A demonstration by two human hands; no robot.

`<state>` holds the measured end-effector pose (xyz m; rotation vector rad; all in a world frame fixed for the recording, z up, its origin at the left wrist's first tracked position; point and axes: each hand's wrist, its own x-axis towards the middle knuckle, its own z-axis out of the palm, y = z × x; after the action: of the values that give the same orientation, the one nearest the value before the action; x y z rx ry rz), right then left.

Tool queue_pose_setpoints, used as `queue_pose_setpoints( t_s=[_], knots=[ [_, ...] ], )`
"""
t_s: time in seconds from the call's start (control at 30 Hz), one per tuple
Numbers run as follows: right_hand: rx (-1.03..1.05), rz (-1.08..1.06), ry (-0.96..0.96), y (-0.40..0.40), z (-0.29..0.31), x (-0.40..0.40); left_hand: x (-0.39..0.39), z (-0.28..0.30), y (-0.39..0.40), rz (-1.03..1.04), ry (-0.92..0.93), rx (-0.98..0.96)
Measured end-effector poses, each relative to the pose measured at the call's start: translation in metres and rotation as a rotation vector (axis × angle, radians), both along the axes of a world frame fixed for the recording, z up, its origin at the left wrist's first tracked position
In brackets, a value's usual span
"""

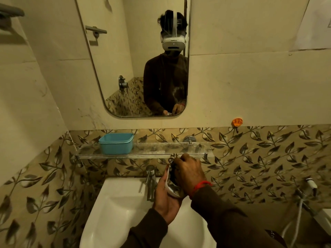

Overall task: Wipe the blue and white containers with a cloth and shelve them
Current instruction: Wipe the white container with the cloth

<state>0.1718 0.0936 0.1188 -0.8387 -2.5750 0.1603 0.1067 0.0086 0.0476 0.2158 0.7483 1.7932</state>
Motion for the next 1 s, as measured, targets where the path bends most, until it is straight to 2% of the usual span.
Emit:
queue_pose_setpoints(
  t_s=[0.1,0.23,0.5,0.6,0.7,0.8,0.87,1.0],
  knots=[
    [0.041,0.001,0.008,-0.004,0.000,-0.002,-0.004,0.006,-0.001,-0.021,0.010,0.005],
    [-0.010,0.095,0.018,-0.007,0.007,-0.001,-0.013,0.014,-0.006,-0.048,0.016,0.023],
    [-0.130,0.545,-0.154,-0.010,0.022,0.017,-0.029,0.004,-0.013,-0.053,0.038,0.017],
    [-0.121,0.596,-0.206,-0.009,0.027,0.017,-0.028,0.007,-0.011,-0.046,0.022,0.028],
    [-0.044,0.540,-0.162,-0.006,0.031,0.016,-0.023,0.015,-0.006,-0.036,0.040,0.027],
    [0.026,0.358,-0.025,0.001,0.035,0.014,-0.020,0.028,-0.003,-0.036,0.072,0.040],
    [0.154,0.235,0.008,0.007,0.036,0.010,-0.018,0.038,0.000,-0.025,0.145,0.059],
    [0.203,0.071,-0.170,0.009,0.033,0.004,-0.017,0.047,0.005,0.043,0.274,0.038]
  ],
)
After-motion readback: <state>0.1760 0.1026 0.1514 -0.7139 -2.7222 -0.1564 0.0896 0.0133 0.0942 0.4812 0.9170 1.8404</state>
